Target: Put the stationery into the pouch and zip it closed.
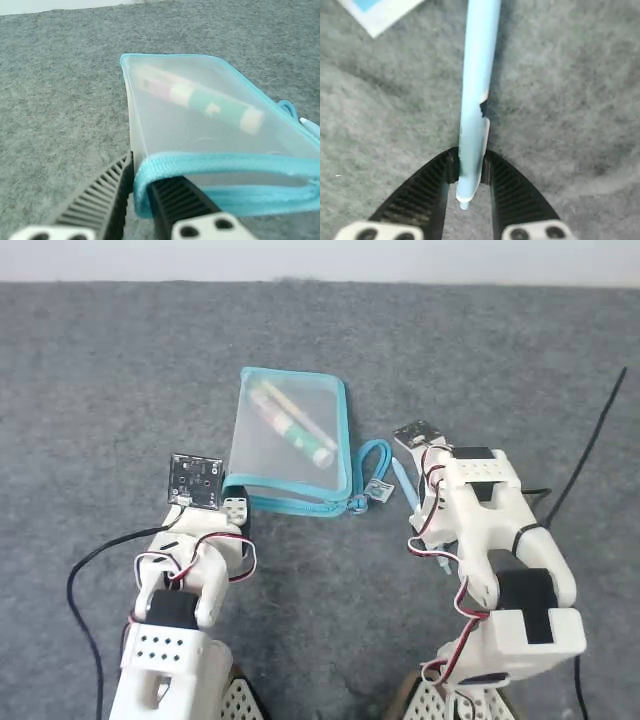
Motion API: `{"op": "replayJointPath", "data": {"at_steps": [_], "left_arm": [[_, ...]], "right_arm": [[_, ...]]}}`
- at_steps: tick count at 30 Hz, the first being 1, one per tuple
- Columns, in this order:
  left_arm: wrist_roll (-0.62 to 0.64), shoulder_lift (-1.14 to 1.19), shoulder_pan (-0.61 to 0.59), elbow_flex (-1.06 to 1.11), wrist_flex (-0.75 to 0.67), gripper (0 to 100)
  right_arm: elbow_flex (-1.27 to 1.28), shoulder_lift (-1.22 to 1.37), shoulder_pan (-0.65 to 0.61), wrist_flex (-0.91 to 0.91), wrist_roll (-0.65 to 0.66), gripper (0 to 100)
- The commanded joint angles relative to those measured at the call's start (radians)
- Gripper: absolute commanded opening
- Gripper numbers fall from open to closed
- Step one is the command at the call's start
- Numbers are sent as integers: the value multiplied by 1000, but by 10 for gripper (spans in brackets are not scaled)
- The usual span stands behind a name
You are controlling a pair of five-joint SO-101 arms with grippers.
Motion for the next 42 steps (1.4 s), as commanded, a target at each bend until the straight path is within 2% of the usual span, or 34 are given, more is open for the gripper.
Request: {"op": "replayJointPath", "data": {"at_steps": [1, 9, 14, 17, 20, 24, 27, 34, 38, 42], "left_arm": [[11, 2, -6, -18, -23, 12], [11, 2, -6, -18, -25, 12], [11, 2, -6, -18, -25, 12], [11, 2, -5, -18, -25, 12], [11, 2, -3, -18, -25, 12], [11, 2, -5, -18, -25, 12], [11, 2, -5, -18, -25, 12], [11, 2, -5, -18, -25, 12], [11, 2, -3, -18, -25, 12], [11, 2, 0, -18, -25, 12]], "right_arm": [[-29, -47, 10, 39, -12, 7], [-29, -493, 88, 292, -6, 6], [-29, -808, 65, 449, -5, 6], [-23, -952, -33, 526, 26, 6], [-23, -1013, -231, 608, 72, 6], [-3, -980, -490, 644, 84, 6], [20, -905, -578, 605, 43, 6], [5, -651, -579, 469, -5, 6], [-106, -521, -522, 440, -84, 6], [-265, -369, -460, 447, -95, 6]]}}
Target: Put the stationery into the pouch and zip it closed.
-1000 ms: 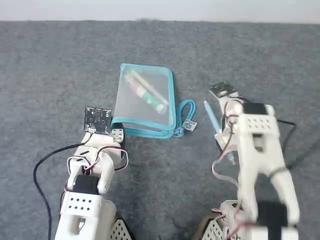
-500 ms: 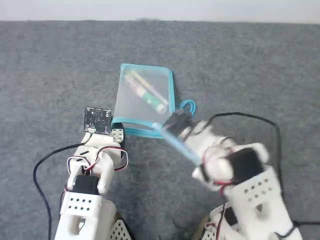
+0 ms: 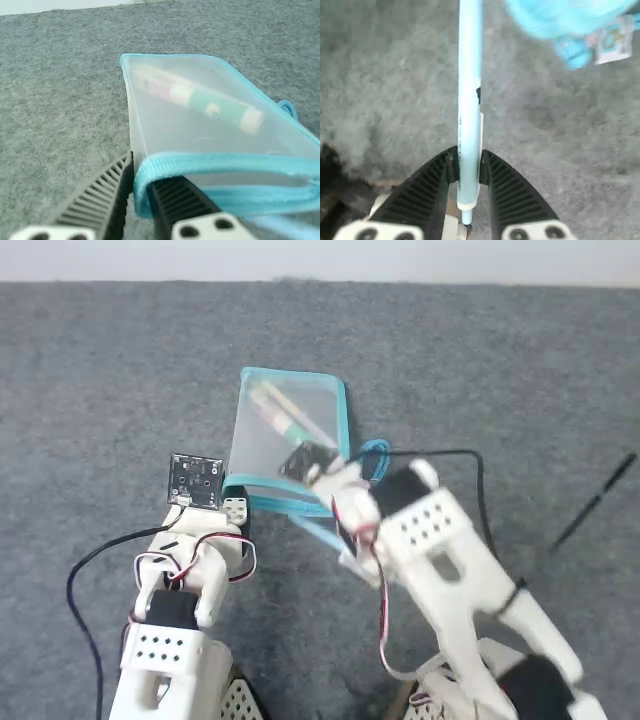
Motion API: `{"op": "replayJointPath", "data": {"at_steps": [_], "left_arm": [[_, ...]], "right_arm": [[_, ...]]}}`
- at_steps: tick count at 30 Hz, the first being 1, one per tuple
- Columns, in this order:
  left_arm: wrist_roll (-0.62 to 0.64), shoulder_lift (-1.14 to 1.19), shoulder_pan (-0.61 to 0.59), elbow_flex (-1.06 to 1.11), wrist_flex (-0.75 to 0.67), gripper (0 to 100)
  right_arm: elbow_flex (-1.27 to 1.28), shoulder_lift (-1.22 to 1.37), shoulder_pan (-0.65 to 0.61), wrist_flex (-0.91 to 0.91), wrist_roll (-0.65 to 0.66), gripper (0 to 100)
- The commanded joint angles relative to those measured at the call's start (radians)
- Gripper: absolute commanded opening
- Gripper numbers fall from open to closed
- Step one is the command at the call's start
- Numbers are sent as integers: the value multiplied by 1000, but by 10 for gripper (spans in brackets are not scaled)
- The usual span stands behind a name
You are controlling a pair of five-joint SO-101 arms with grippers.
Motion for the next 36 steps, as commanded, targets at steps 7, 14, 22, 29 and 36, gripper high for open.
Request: {"op": "replayJointPath", "data": {"at_steps": [7, 14, 22, 29, 36], "left_arm": [[11, 2, -5, -18, -25, 12], [11, 2, -5, -21, -25, 12], [11, 2, 0, -21, -26, 12], [11, 2, -3, -21, -26, 12], [11, 2, -5, -21, -26, 12]], "right_arm": [[-356, 278, 84, 82, -15, 6], [-265, 90, 47, 154, 35, 6], [-89, -361, 45, 208, 74, 6], [-95, -437, 31, 205, 23, 6], [-155, -499, -130, 216, -6, 6]]}}
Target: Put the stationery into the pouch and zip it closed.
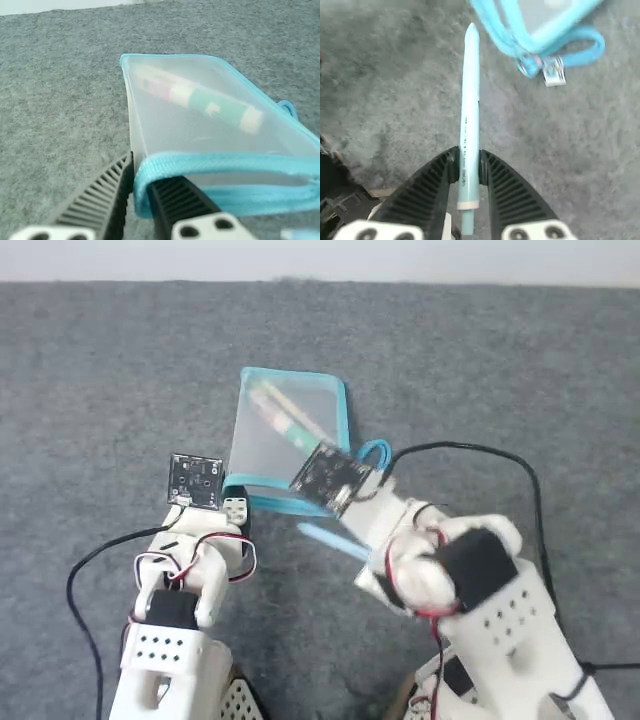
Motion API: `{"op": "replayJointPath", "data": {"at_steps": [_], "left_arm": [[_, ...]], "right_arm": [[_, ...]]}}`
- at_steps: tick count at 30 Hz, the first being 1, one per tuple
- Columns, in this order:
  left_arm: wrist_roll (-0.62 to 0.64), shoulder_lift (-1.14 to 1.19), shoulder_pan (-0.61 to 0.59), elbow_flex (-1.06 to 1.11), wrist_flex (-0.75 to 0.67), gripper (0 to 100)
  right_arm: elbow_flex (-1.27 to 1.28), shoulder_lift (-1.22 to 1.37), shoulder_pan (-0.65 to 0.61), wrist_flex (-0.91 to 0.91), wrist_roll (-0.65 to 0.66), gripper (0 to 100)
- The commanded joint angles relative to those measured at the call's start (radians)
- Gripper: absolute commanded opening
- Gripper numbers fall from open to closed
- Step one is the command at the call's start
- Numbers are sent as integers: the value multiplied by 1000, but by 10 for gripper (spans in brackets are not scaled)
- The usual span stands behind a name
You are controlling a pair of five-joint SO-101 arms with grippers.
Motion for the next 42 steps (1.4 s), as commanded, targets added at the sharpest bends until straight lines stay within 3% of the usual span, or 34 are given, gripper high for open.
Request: {"op": "replayJointPath", "data": {"at_steps": [1, 13, 23, 32, 42], "left_arm": [[11, 2, -5, -21, -26, 12], [11, 2, -5, -19, -51, 12], [11, 2, -5, -18, -49, 12], [11, 2, 2, -18, -52, 12], [11, 2, 3, -19, -52, 12]], "right_arm": [[-78, -59, -42, 38, -25, 6], [-130, -47, -1, -10, -57, 6], [-137, 229, 13, -179, -114, 6], [-158, 326, 199, -280, -209, 6], [-152, 344, 22, -383, -215, 6]]}}
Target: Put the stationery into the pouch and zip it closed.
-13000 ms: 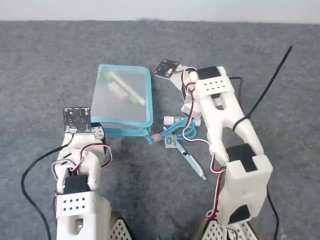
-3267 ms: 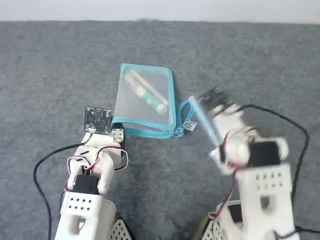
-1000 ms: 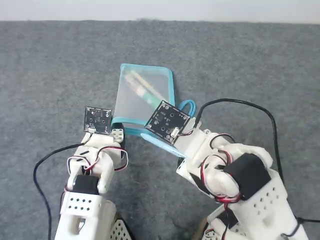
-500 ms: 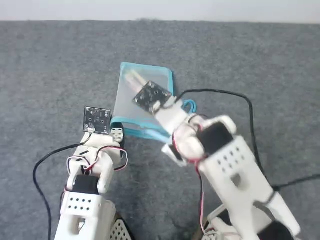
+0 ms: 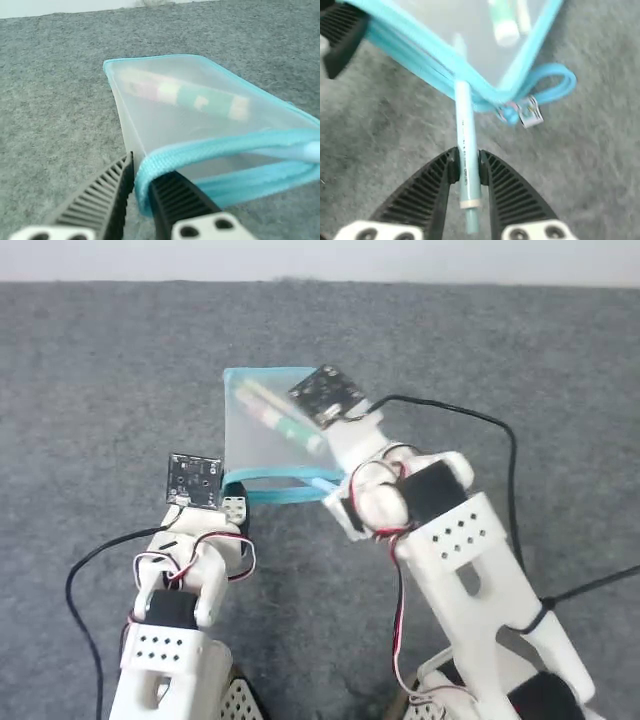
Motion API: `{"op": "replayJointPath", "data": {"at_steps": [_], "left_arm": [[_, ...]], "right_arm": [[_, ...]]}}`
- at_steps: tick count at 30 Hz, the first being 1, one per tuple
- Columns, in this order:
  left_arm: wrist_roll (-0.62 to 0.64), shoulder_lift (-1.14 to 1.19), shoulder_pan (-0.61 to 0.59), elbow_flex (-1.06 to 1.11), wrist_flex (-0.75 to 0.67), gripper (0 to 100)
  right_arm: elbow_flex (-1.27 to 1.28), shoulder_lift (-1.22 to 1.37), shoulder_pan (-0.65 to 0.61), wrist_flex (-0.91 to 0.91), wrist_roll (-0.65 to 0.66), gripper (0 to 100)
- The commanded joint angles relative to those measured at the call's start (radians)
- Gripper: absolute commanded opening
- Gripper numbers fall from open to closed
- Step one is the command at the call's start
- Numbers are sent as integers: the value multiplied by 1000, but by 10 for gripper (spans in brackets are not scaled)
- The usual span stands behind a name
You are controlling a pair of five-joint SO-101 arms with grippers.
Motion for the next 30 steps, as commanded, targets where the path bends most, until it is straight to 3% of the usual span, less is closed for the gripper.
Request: {"op": "replayJointPath", "data": {"at_steps": [1, 10, 17, 25, 30], "left_arm": [[11, 2, 11, -19, -43, 12], [11, 2, 11, -21, -41, 12], [11, 2, 11, -21, -43, 12], [11, 2, 8, -18, -40, 12], [11, 2, 2, -21, -40, 12]], "right_arm": [[-54, 33, -76, -77, -15, 6], [-54, 251, -137, -364, -17, 9], [-54, 320, -137, -433, -14, 267], [-54, 282, -127, -371, -6, 308], [12, 53, -90, -278, 44, 308]]}}
